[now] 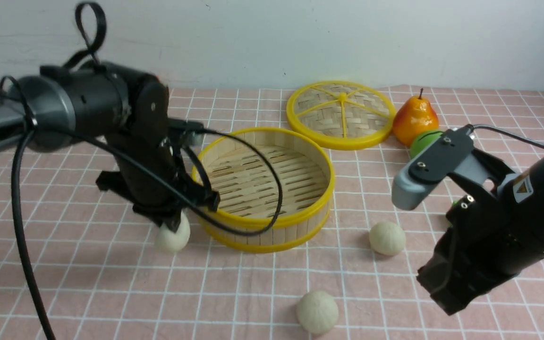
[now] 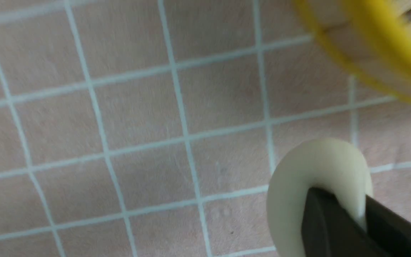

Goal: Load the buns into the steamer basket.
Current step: Use the left arm to put the steamed stuffed bun into the steamer, then use the right arm to grab a steamed stuffed bun, then use the right arm to put the steamed stuffed bun into the steamer, then use the right arm to grab a steamed stuffed bun

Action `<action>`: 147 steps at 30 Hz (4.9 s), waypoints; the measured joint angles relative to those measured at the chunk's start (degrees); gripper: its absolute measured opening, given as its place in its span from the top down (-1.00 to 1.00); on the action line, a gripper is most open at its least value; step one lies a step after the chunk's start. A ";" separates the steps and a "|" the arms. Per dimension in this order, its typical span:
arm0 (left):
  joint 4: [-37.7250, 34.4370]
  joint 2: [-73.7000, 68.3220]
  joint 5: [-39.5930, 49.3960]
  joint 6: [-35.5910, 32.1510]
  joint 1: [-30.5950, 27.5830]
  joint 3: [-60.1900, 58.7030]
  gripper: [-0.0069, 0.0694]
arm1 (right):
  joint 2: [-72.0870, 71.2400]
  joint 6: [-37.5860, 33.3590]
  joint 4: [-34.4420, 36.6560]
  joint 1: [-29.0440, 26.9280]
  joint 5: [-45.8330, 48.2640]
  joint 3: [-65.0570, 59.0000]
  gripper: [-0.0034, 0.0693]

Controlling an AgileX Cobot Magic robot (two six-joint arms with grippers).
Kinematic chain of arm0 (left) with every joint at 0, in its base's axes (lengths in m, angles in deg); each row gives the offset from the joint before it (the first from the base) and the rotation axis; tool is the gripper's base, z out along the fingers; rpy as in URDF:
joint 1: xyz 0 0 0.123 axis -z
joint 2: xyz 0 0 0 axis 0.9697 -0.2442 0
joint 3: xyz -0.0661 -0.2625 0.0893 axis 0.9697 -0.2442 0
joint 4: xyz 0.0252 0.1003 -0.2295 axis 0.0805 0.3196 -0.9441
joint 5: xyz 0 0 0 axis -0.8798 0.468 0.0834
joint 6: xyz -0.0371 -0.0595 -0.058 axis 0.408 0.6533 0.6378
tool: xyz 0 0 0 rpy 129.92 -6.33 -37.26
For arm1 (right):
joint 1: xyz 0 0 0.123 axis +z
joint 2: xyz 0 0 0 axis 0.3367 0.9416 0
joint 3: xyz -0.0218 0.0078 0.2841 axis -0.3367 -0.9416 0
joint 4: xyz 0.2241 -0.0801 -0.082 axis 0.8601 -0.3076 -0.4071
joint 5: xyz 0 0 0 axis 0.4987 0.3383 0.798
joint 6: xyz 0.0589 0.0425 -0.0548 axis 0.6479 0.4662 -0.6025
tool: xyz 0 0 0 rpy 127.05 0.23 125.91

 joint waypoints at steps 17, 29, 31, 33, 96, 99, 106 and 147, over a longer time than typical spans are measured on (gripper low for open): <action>5.03 -14.56 -8.05 0.65 4.69 15.80 0.46 | 0.13 0.00 3.47 0.00 -1.15 0.00 0.84; 6.40 -15.28 -3.48 4.38 4.69 20.26 -0.74 | 0.13 0.12 1.76 0.00 -4.32 0.00 0.58; 6.44 -13.23 0.31 4.47 4.69 23.52 -0.74 | 0.13 1.41 -0.03 0.00 -4.37 0.18 0.41; 6.44 -11.15 2.48 4.54 4.69 25.37 -0.72 | 0.13 2.74 -1.05 0.00 -4.39 0.58 0.30; 1.49 79.50 14.99 6.29 4.69 -36.91 0.85 | 39.07 31.79 -30.23 10.87 -15.53 40.20 0.77; 1.49 79.50 14.99 6.29 4.69 -36.91 0.85 | 42.15 32.82 -30.43 9.75 -16.59 40.20 0.64; 1.49 79.50 14.99 6.29 4.69 -36.91 0.85 | 46.69 33.00 -29.87 9.63 -18.07 40.20 0.07; -1.96 79.50 14.25 6.69 4.69 -36.91 0.84 | 37.28 33.13 -22.42 -3.07 -12.89 22.28 -0.63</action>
